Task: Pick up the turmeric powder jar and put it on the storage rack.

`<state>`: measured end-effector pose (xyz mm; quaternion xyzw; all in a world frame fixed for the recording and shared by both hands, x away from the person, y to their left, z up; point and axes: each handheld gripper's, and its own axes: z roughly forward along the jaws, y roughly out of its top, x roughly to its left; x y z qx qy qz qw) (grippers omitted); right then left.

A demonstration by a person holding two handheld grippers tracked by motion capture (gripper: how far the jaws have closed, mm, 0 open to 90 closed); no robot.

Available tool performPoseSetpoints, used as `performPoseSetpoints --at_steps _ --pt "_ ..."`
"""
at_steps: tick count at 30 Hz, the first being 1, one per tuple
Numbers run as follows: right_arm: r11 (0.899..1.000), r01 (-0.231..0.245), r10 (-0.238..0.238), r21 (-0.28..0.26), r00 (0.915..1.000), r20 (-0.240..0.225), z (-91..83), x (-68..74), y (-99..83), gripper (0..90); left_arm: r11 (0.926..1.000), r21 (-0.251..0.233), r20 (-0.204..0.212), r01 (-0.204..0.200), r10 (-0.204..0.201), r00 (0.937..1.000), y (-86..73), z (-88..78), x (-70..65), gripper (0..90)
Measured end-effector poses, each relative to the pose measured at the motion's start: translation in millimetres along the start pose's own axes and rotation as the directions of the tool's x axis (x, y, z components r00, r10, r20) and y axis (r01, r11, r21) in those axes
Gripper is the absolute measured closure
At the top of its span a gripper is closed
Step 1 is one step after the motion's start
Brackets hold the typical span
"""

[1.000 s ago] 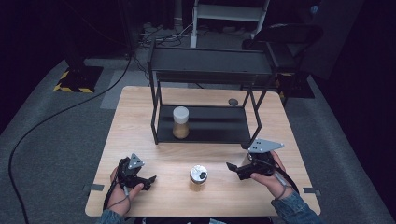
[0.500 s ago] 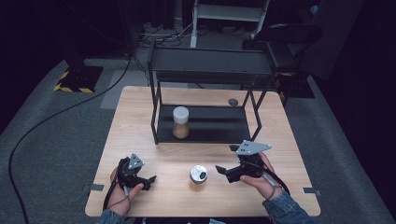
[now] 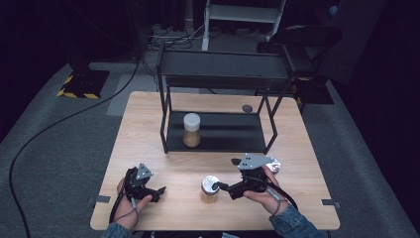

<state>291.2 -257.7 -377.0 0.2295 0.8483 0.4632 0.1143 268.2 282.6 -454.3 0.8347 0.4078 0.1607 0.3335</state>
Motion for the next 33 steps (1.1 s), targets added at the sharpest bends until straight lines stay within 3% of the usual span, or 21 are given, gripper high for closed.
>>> performPoseSetpoints --at_steps 33 --pt "0.998 0.035 -0.029 0.053 0.9945 -0.100 47.6 18.5 -1.0 5.8 1.0000 0.000 0.000 0.000 0.000 1.0000 0.0 0.0 0.0 0.4"
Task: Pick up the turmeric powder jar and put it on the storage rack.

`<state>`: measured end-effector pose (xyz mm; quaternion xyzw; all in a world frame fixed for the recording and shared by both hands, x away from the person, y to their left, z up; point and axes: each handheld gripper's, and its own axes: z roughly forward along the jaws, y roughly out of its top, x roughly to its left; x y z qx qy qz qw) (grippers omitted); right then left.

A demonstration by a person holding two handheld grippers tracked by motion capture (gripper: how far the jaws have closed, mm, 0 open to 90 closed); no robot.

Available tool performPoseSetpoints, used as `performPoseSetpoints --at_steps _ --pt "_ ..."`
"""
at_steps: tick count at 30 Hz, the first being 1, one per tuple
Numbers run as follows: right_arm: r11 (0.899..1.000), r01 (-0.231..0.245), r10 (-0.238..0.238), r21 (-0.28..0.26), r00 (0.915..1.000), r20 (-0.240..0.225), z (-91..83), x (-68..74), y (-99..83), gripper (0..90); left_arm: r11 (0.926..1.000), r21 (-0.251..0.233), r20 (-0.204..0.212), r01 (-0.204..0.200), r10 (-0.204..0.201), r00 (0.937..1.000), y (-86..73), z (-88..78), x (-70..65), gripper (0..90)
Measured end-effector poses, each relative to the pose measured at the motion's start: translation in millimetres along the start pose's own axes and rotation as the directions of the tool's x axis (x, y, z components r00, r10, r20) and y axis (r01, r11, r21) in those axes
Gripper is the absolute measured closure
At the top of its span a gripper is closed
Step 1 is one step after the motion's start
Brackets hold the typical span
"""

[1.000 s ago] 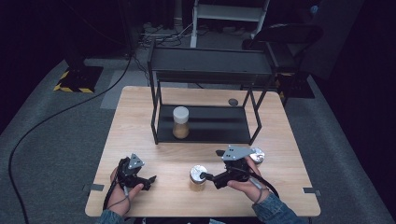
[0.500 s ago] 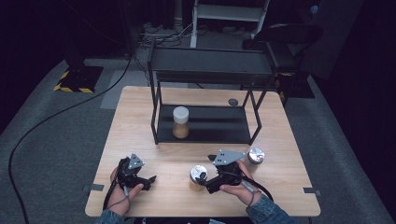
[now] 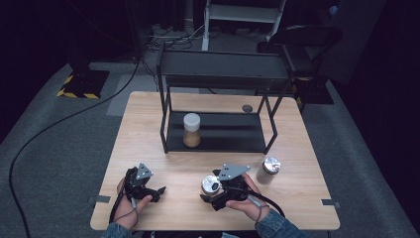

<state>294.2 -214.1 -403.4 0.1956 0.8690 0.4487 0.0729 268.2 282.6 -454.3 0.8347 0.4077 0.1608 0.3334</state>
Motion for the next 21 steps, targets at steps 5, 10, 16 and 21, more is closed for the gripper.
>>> performPoseSetpoints --at_steps 5,10,16,21 --pt "1.000 0.004 -0.004 0.026 1.0000 0.002 8.2 0.1 -1.4 9.4 1.0000 0.000 0.000 0.000 0.000 1.0000 0.0 0.0 -0.1 0.4" --pt "0.998 0.009 -0.009 0.064 0.9999 0.007 16.0 -0.1 -1.8 15.2 1.0000 0.000 0.000 0.000 0.000 1.0000 0.0 0.0 0.0 0.4" --pt "0.995 0.030 -0.033 0.096 0.9990 0.029 20.2 5.2 -1.0 30.6 1.0000 0.000 0.000 0.000 0.000 1.0000 0.0 0.0 -0.1 0.4" --pt "0.994 0.038 -0.042 0.098 0.9984 0.037 19.0 6.1 0.0 31.3 1.0000 0.000 -0.001 0.000 0.000 1.0000 0.0 0.0 -0.1 0.4"
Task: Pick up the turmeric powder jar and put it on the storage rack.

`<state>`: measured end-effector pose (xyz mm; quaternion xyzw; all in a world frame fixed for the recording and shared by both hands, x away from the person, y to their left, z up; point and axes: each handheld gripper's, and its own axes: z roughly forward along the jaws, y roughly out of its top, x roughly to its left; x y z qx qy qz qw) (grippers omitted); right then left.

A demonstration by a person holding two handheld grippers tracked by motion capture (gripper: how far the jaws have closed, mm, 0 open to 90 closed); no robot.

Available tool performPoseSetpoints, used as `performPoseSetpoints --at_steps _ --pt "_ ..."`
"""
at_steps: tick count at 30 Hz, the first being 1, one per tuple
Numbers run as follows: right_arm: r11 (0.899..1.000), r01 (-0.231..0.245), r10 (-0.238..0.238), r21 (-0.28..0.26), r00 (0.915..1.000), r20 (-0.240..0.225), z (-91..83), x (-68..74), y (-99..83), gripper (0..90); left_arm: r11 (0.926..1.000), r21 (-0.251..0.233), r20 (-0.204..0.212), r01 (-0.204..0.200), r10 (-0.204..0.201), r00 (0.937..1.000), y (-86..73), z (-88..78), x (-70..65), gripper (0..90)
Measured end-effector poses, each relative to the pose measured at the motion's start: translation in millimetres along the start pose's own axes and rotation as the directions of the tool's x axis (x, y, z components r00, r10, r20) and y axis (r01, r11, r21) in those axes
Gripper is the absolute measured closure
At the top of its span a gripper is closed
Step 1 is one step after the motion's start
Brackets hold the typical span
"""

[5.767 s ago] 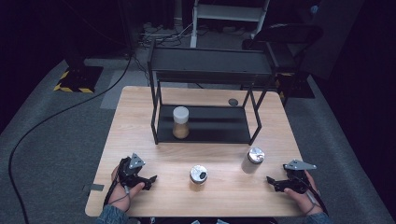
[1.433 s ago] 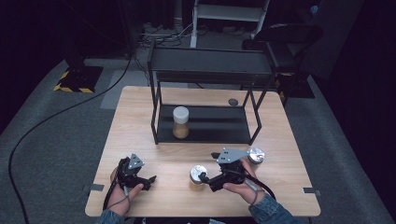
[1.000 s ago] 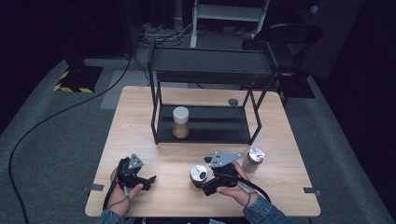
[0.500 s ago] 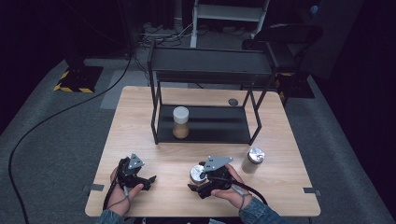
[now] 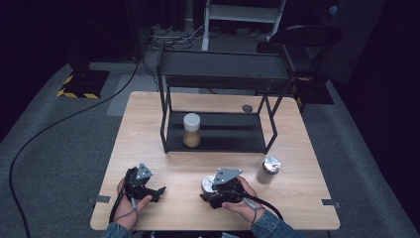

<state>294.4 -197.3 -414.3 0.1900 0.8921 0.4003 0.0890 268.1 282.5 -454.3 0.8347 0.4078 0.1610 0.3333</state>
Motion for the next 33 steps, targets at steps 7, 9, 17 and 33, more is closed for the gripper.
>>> performPoseSetpoints --at_steps 7,9,17,33 --pt "1.000 -0.007 0.007 0.006 0.9999 -0.015 -1.7 -2.6 3.9 31.4 1.0000 0.000 0.001 0.000 0.000 1.0000 0.0 0.0 0.1 0.4" --pt "1.000 -0.003 0.003 0.011 0.9999 -0.015 -3.1 -2.8 6.9 31.5 1.0000 0.000 0.000 0.000 0.000 1.0000 0.0 0.0 0.0 0.4" --pt "1.000 0.009 -0.009 0.015 0.9998 -0.017 -12.3 -5.0 20.5 31.5 1.0000 0.000 0.000 0.000 0.000 1.0000 0.0 0.0 0.0 0.4" --pt "1.000 0.007 -0.007 -0.018 0.9996 0.028 -37.0 -19.0 49.4 31.7 1.0000 0.000 0.000 0.000 0.000 1.0000 0.0 0.0 0.1 0.4"
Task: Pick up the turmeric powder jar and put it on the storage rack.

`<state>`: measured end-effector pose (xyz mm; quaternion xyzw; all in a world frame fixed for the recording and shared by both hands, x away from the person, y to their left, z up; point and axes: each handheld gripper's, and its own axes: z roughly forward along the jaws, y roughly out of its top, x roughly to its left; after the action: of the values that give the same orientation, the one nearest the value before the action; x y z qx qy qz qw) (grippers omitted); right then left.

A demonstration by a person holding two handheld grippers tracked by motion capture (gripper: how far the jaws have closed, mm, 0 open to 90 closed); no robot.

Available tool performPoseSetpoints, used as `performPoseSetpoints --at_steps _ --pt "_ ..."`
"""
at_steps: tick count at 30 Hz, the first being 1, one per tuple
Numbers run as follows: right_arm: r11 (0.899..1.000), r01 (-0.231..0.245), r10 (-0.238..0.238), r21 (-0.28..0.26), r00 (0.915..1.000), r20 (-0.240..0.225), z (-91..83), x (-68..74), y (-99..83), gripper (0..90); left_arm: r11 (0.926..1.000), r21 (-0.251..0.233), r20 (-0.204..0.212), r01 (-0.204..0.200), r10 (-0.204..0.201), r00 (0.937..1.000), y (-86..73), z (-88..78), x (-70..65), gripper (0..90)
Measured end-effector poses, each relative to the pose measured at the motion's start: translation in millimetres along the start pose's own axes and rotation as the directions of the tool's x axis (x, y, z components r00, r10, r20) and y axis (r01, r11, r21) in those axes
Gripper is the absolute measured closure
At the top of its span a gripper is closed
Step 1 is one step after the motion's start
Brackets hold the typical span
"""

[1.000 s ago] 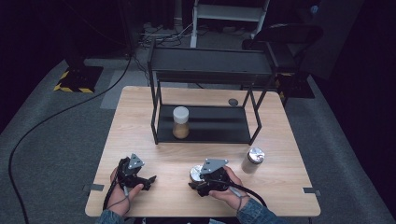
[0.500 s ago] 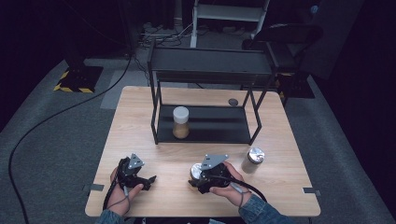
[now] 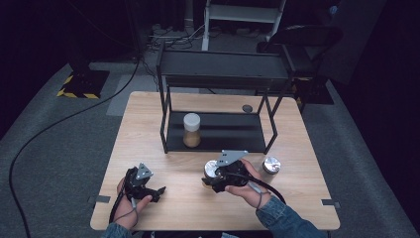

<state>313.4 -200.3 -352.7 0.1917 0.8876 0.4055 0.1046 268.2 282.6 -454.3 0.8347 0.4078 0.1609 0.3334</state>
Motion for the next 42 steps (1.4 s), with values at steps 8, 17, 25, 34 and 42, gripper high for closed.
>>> performPoseSetpoints --at_steps 8,17,25,34,42 --pt "1.000 0.001 -0.001 -0.005 1.0000 0.008 -6.5 -10.4 14.7 31.7 1.0000 0.000 0.000 0.000 0.000 1.0000 0.0 0.0 0.0 0.4" --pt "1.000 -0.005 0.005 -0.011 0.9997 0.025 -10.3 -23.1 31.8 31.8 1.0000 0.000 0.000 0.000 0.000 1.0000 0.0 0.0 0.1 0.4" --pt "1.000 -0.014 0.014 -0.008 0.9982 0.059 -12.1 -41.4 50.1 31.8 1.0000 0.000 0.002 0.001 -0.001 1.0000 -0.1 -0.1 0.5 0.5" --pt "0.999 -0.050 0.052 -0.014 0.9934 0.102 -2.4 -66.5 59.7 31.8 1.0000 0.000 0.001 0.001 -0.001 1.0000 -0.1 0.0 0.1 0.5" --pt "0.996 -0.086 0.086 -0.008 0.9875 0.132 16.9 -84.0 60.2 31.8 1.0000 -0.001 0.001 0.001 -0.001 1.0000 -0.1 0.0 0.2 0.5"
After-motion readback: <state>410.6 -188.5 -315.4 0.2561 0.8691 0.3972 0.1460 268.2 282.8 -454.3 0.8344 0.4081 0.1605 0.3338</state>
